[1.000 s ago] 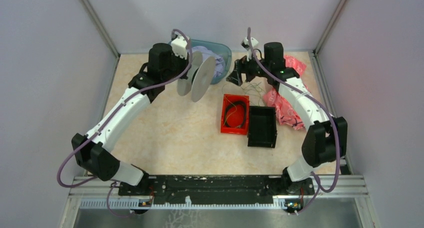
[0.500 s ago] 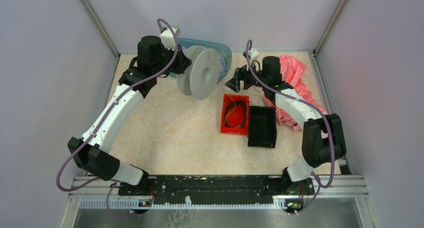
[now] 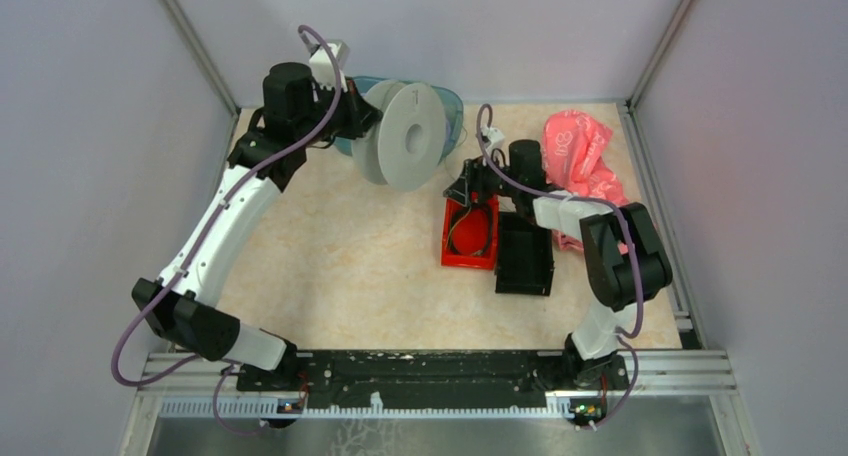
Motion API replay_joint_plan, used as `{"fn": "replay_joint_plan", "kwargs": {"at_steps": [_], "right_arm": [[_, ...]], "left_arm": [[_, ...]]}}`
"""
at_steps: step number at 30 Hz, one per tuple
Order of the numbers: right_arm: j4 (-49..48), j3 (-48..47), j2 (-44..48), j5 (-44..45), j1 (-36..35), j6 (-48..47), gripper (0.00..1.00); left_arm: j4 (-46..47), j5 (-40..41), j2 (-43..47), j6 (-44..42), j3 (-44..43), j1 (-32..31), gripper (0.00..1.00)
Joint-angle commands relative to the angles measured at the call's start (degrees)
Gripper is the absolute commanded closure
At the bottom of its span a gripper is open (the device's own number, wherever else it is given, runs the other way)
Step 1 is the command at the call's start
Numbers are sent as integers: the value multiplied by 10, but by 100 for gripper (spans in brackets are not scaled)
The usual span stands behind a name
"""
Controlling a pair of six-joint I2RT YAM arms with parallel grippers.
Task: Wrap the cables
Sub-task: Wrap the cable around the cable reel.
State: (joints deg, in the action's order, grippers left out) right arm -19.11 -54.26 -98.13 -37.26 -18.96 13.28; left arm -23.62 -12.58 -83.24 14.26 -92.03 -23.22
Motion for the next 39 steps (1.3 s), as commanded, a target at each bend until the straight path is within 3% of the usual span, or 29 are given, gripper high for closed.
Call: {"fn": "replay_joint_plan", "kwargs": {"at_steps": [1,9,19,27,39], "right_arm": [[-63,-13,-5,-14,-14,12,47],[-26,-5,27,38,-25,-31,99],[102,-63,3,132,-34,-81,100],[129,-75,-15,116,-40,-81,100],[131,-80,-25,25,-80,-81,100]], "left_arm": [[37,-18,16,27,-14,9,100],[44,-21,18,71,-6,42,100],[69,-85,41,90,18,78,100],[73,-104,41,135,6,109,100],[37,-3,-9,134,-79,116,100]]}}
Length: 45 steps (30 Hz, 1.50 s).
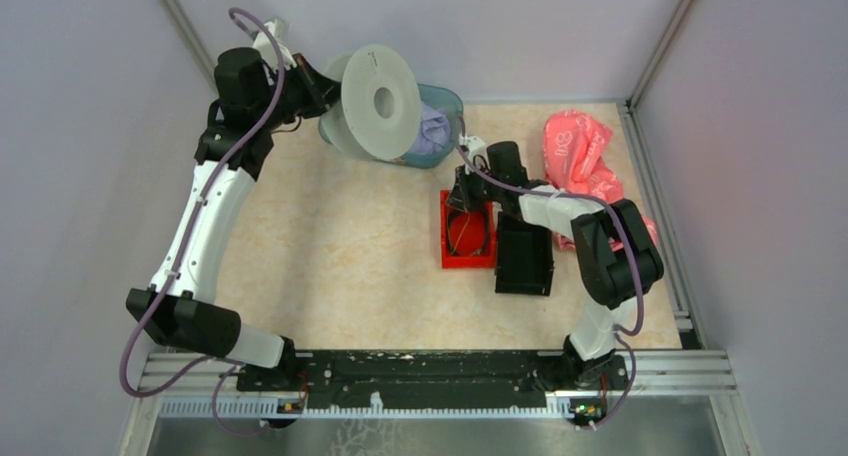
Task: Wrap the cables
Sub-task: Wrap the cable around the cable reel.
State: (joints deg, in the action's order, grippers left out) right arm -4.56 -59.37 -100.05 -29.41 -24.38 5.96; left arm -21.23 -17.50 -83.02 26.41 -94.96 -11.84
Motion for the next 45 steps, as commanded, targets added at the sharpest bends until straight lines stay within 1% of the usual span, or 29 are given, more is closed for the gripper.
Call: {"fn": "replay_joint_plan", "kwargs": {"at_steps": [1,7,13,16,20,23,25,28,35,41,45], "right_arm": [[-13,-30,-7,-62,-32,-8,100],[6,-41,-9,-90,-76,-21,100],[24,-55,12,-102,-101,-48,100],[38,-65,26,-82,-102,-57,100],[72,-80,40,-26,-102,-82,100],[87,-80,48,-10,-102,-108,100],[94,-81,70,-26,-102,-117,100],[115,-89,76,-63,-106,-120,100],[178,-114,80,-118,-148,-151,100],[256,-166,93,-165,-185,-193,100],[279,-200,107,-192,-189,-185,100]], "left_arm": [[5,55,-14,14,-57,1,100],[-8,89,-24,12,-73,1,100],[6,113,-26,-5,-52,1,100],[18,120,-26,-14,-37,1,100],[30,125,-21,-25,-21,1,100],[36,133,-18,-32,-12,0,100],[38,142,-19,-38,-9,-2,100],[38,153,-23,-45,-5,-10,100],[38,194,-37,-64,-8,-39,100],[50,234,-44,-91,0,-55,100],[69,260,-40,-116,22,-69,100]]}}
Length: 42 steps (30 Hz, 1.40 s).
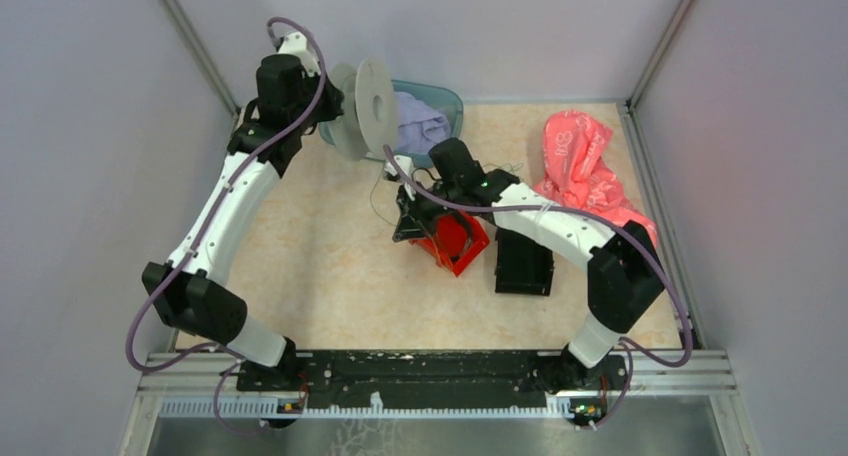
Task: Wrap the cables
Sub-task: Wrap the cable around the cable reel.
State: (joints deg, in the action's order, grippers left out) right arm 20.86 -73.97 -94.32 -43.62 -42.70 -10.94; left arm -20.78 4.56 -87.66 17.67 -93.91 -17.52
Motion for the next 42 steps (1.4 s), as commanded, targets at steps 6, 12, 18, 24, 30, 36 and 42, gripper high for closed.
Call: {"fn": "replay_joint_plan", "kwargs": {"at_steps": [6,12,18,24,30,36,42], "right_arm": [[54,-106,68,-64,-4,-8,100],[44,-151,74,-63,33,43,100],[14,-184,71,-53,90,102,100],[-10,-206,59,-26,132,138,100],[-35,-222,43,3,171,169,100],[-49,-235,20,22,211,187,100],[-52,-237,1,38,233,185,100]], "left_arm": [[97,73,12,-75,47,-36,100],[130,86,31,-131,99,-70,100],[153,71,63,-185,156,-98,100],[160,25,82,-226,184,-111,100],[157,1,95,-280,204,-131,100],[148,-34,110,-292,218,-135,100],[143,-69,115,-292,221,-136,100]]}}
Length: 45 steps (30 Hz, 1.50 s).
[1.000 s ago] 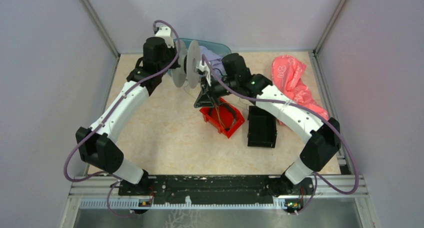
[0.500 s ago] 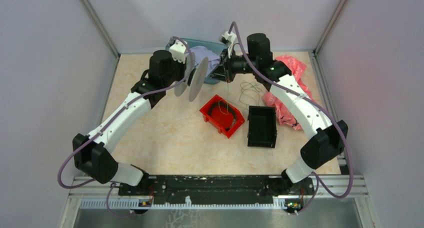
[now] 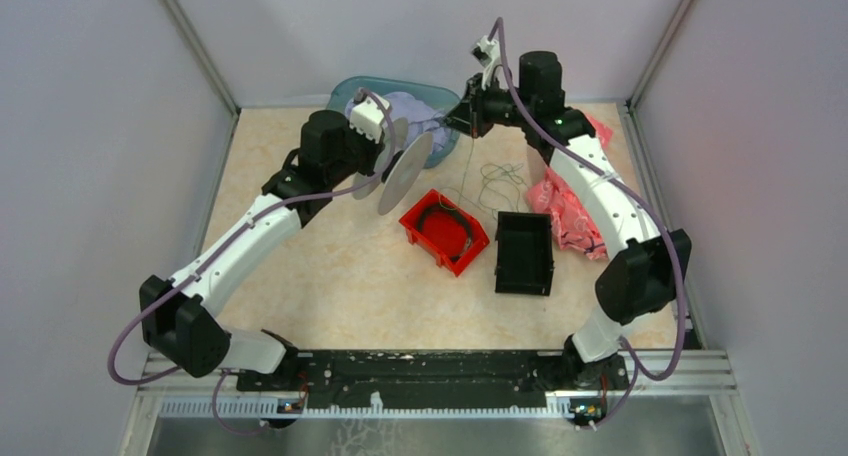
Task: Wrap the cables
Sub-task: Wrap the cable around the cable reel.
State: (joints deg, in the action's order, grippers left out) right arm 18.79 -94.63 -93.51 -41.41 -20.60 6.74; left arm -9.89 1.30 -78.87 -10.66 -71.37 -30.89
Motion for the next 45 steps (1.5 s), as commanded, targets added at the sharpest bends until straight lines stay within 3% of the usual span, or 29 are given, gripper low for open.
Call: {"fn": "replay_joint_plan", "kwargs": {"at_steps": [1,10,18,33,36,45], "right_arm": [[-33,-30,-7,18,16,8,100],[-40,-9,-54,25,36,-22,100],[-54,56,-48,38,42,-58,99],[-53,118,-55,15,45,-62,70],[-46,117,-55,17,45,-63,61],[-16,108,-48,38,45,-87,52]], "left_arm": [[31,-42,28,-7,-6,-2,100],[7,-111,28,21,-35,-2,100],[-12,-119,20,45,-68,3,100],[-31,-124,15,74,-117,30,100],[-34,-107,9,79,-132,31,100],[-35,-103,-2,98,-150,32,100]]}}
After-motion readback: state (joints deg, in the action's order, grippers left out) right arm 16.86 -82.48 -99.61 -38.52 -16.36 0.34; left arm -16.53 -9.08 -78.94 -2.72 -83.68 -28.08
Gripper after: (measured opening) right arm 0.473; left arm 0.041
